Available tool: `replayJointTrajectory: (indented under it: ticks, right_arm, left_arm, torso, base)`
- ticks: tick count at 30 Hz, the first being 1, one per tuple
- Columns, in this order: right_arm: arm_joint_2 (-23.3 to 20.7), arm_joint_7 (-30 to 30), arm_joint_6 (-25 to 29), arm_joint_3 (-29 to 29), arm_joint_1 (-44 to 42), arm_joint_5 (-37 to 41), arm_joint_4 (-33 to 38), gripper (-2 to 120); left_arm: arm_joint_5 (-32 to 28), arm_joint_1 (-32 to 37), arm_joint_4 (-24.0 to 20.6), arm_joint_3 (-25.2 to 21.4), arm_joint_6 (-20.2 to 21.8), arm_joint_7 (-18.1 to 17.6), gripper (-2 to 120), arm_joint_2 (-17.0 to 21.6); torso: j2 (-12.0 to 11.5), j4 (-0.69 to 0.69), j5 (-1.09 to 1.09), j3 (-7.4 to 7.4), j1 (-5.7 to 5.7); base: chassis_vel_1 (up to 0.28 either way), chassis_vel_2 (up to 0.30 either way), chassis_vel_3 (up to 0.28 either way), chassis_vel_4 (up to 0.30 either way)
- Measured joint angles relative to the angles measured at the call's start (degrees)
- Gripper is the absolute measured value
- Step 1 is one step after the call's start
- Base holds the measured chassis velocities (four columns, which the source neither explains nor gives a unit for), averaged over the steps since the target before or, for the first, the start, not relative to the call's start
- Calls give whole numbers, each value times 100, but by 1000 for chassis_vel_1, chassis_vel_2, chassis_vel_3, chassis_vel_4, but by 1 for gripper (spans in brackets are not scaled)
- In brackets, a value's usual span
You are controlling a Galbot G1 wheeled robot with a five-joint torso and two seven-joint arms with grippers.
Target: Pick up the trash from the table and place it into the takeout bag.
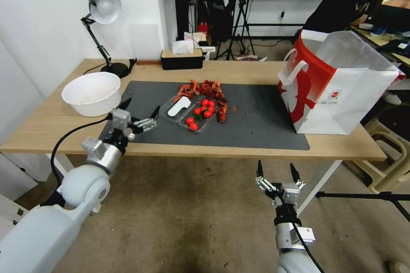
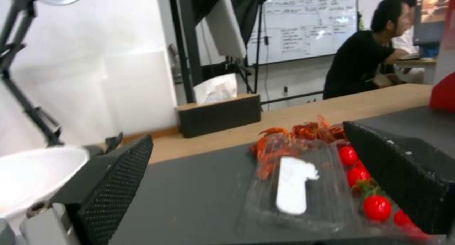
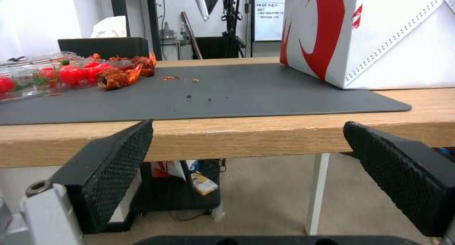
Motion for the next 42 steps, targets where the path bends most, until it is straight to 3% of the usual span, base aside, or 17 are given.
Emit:
replayJointTrajectory:
  ticks: [10,17,26,42]
  right_arm:
    - [-1,-7,51,-2,-26,-3,0,100]
    - [18,-13,65,-5,-8,-7,1,100]
    - [25,-14,69,-3,11,-3,2,100]
    - [13,-4,75,10,56,32,3,100]
  left_arm:
    - [275,773,-34,-608,-278,123,100,-361]
    - [811,1474,2,-989,-583,145,100,-666]
    - [1207,1856,130,-1071,-995,232,100,-906]
    - [1366,2249,248,-1130,-1360,252,100,-1051]
  torso:
    - [0,0,1,0,0]
    - [0,0,0,0,0]
    - [0,1,0,0,1]
    - [0,0,0,0,1]
  base:
    - [0,0,0,0]
    - [0,0,0,0]
    - [0,0,0,0]
    - [0,0,0,0]
